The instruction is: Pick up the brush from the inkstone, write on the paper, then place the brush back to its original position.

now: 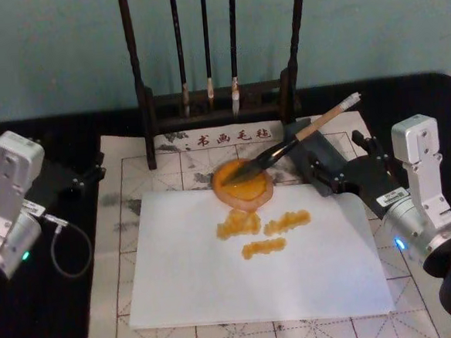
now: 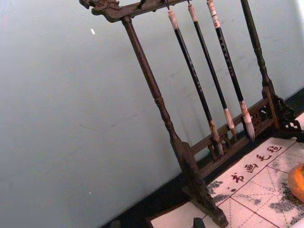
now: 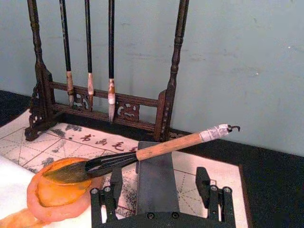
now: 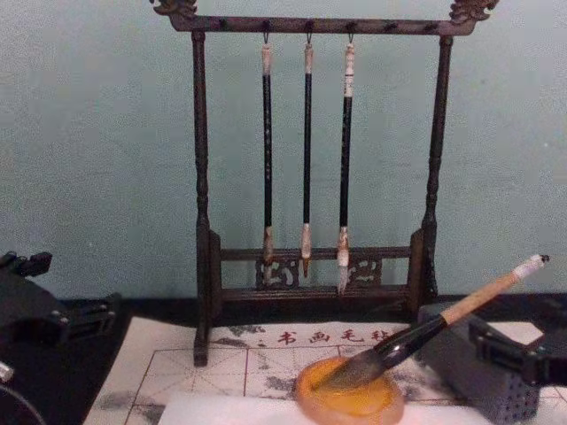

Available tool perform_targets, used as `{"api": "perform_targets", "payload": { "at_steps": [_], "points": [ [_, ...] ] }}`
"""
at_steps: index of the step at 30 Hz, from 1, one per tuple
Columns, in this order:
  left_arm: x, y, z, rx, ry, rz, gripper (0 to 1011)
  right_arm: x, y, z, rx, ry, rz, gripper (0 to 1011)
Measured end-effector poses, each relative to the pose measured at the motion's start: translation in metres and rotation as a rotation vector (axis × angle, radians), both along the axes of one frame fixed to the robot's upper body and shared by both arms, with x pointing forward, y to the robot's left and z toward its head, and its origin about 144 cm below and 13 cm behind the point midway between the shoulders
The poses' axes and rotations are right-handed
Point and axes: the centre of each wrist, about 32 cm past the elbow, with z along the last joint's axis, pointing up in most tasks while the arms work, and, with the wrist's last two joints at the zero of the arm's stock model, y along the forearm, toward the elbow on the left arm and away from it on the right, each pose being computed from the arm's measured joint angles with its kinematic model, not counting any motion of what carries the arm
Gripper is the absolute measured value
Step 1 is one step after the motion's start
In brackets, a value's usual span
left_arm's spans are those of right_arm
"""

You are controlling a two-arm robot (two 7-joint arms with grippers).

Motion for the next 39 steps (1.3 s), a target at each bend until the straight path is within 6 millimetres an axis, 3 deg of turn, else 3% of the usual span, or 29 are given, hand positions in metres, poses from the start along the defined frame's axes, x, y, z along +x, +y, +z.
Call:
{"api": "perform_targets", "payload": {
  "at_steps": [39],
  "points": [
    [0.0000,0.0000,0.0000,0.000,0.000,0.000,1001,0.0000,0.0001,0.0001,0.003,0.001,-0.001,1000]
  ]
}}
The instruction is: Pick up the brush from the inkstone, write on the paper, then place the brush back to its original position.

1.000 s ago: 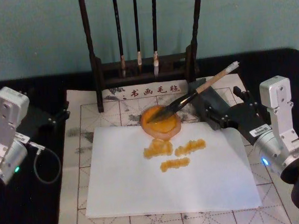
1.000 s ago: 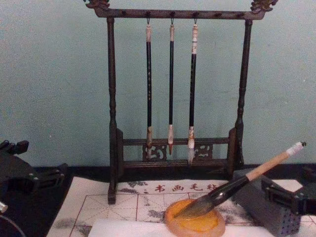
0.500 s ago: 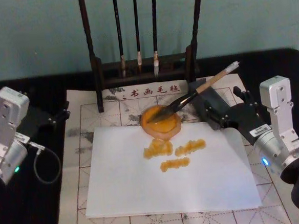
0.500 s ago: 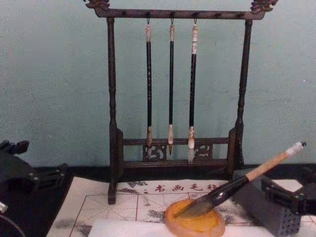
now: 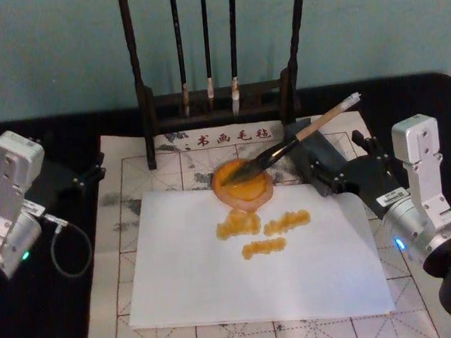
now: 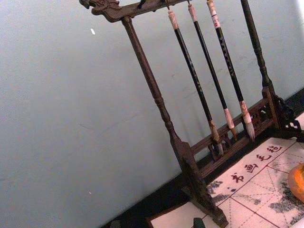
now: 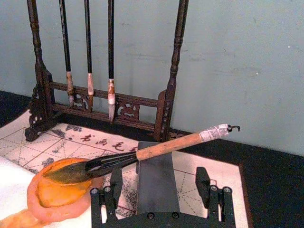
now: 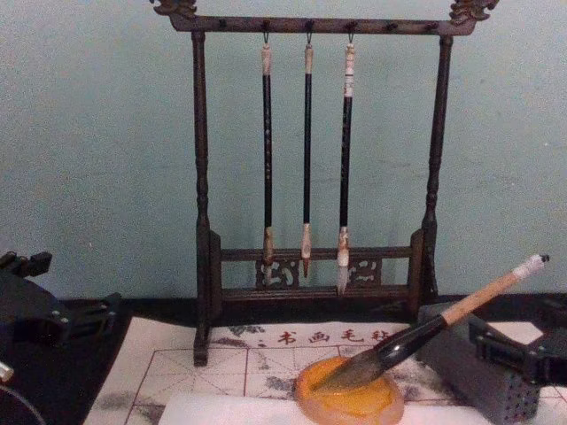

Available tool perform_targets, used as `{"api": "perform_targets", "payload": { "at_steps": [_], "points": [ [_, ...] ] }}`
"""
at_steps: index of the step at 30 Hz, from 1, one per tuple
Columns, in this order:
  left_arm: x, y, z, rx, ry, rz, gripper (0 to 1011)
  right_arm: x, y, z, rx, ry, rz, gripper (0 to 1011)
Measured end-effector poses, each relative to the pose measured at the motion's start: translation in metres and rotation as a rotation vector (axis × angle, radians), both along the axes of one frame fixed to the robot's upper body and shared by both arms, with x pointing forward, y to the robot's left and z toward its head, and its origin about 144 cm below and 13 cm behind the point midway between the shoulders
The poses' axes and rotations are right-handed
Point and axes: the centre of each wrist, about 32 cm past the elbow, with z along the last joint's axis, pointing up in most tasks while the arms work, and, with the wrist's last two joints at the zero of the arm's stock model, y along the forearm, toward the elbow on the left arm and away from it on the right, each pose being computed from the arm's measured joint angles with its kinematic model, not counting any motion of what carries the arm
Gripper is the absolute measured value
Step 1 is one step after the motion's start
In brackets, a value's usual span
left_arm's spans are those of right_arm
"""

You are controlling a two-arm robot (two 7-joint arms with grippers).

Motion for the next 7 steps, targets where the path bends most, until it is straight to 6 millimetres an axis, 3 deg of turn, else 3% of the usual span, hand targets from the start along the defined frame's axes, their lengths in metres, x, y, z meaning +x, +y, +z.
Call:
{"api": "perform_targets", "payload": {
  "at_steps": [7],
  "points": [
    [0.0000,0.0000,0.0000,0.000,0.000,0.000,1001,0.0000,0.0000,0.0000,0.000,0.000,0.000,1000]
  ]
}}
